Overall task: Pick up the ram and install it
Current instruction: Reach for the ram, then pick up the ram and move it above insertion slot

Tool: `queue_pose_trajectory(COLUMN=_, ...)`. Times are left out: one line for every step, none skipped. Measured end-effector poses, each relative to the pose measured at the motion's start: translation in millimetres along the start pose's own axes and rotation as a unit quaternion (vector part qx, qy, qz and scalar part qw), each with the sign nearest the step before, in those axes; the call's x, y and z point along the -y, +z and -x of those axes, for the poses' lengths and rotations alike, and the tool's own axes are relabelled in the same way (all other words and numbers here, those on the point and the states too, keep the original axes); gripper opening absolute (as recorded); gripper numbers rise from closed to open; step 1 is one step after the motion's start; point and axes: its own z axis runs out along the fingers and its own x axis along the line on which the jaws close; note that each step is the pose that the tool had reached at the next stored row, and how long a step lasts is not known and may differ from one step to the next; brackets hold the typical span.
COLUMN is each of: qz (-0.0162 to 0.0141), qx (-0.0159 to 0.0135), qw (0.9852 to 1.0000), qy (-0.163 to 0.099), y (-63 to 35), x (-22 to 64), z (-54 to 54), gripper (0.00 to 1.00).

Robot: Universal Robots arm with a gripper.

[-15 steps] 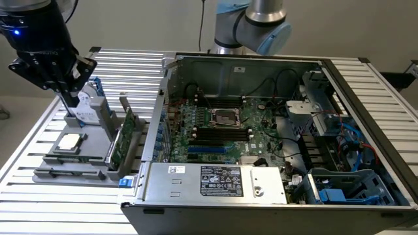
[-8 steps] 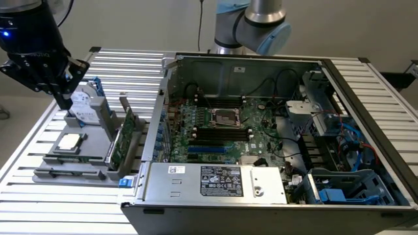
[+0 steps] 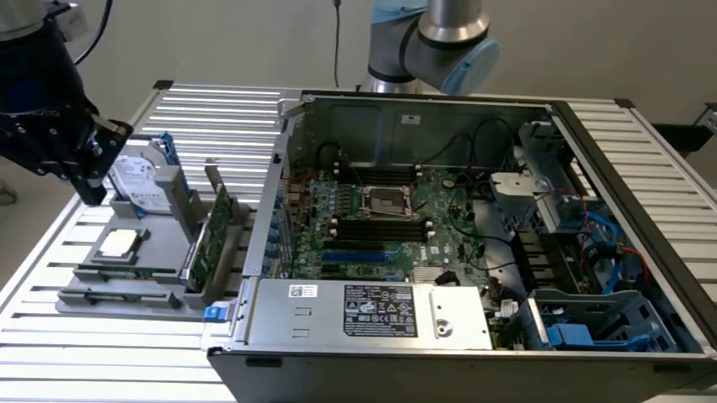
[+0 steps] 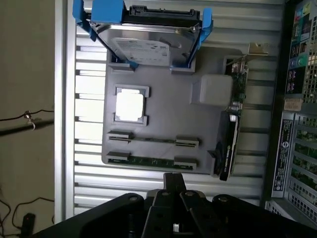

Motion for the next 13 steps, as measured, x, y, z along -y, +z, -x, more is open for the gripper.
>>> queue_pose_trajectory(qz=0.0001, qx=0.0001, qw=1.0, qy=0.0, y=0.7, x=1.2, z=-0.5, gripper=0.11)
queue_pose_trajectory(qz=0.0001, qx=0.0, qw=1.0, qy=0.0, y=0.8, x=1.4, z=-0.7, gripper=0.11)
queue_pose_trajectory(qz=0.0001, qx=0.0, qw=1.0, qy=0.0, y=0.8, x=1.3, z=-0.7, gripper=0.11)
queue_pose_trajectory(qz=0.0001, qx=0.0, qw=1.0, qy=0.0, y=0.8, x=1.3, z=-0.7, gripper=0.11)
queue_pose_trajectory(qz=0.0001, qx=0.0, qw=1.0, qy=0.0, y=0.8, x=1.4, z=-0.7, gripper=0.11)
queue_pose_trajectory(qz=0.0001, qx=0.0, qw=1.0, qy=0.0, y=0.8, x=1.4, z=-0.7, gripper=0.11)
queue_pose_trajectory(qz=0.0001, qx=0.0, qw=1.0, qy=0.0, y=0.8, x=1.4, z=-0.7, gripper=0.11)
queue_pose_trajectory(qz=0.0001, qx=0.0, qw=1.0, qy=0.0, y=0.8, x=1.4, z=-0.7, gripper=0.11)
queue_pose_trajectory(qz=0.0001, qx=0.0, qw=1.0, qy=0.0, y=0.7, x=1.4, z=-0.7, gripper=0.11)
queue_pose_trajectory(qz=0.0001, qx=0.0, qw=1.0, qy=0.0, y=0.8, x=1.4, z=-0.7, gripper=0.11)
queue_pose_trajectory(qz=0.0001, qx=0.0, qw=1.0, qy=0.0, y=0.7, x=1.4, z=-0.7, gripper=0.11)
queue_pose_trajectory(qz=0.0001, qx=0.0, qw=1.0, qy=0.0, y=0.8, x=1.4, z=-0.7, gripper=0.11)
queue_pose_trajectory(qz=0.0001, qx=0.0, qw=1.0, qy=0.0, y=0.8, x=1.4, z=-0.7, gripper=0.11)
